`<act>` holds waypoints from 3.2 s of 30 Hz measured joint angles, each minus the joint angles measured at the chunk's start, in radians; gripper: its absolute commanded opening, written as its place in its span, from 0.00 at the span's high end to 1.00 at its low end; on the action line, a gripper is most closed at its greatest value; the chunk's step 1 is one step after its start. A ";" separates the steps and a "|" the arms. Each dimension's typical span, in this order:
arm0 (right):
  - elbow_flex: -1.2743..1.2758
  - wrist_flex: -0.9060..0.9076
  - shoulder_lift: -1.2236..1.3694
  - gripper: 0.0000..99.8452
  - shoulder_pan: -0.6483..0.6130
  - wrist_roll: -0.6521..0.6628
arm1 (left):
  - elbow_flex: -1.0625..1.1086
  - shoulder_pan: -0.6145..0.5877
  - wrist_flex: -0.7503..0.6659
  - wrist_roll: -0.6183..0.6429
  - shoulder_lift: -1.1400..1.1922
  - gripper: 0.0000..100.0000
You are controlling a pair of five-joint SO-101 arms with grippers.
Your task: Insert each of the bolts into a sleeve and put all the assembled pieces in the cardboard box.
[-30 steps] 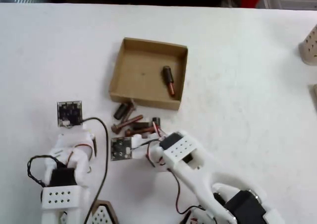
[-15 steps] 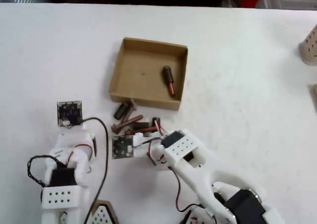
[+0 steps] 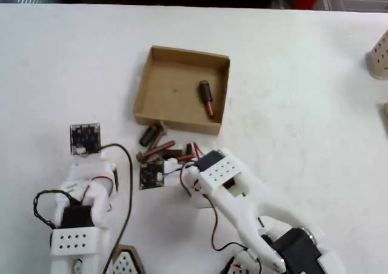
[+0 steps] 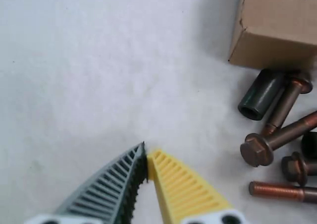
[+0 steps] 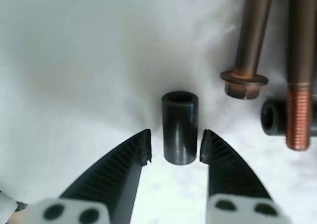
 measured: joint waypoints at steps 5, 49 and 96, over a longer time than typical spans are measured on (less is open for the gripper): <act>0.000 -0.021 0.000 0.85 0.000 0.000 | 0.000 0.000 0.000 0.000 0.000 0.97; -0.104 0.078 0.002 0.98 0.425 -0.872 | -0.032 0.014 0.015 0.000 0.003 0.97; 0.014 -0.114 0.002 0.98 0.690 -0.726 | -0.663 0.399 -0.095 0.161 0.985 0.97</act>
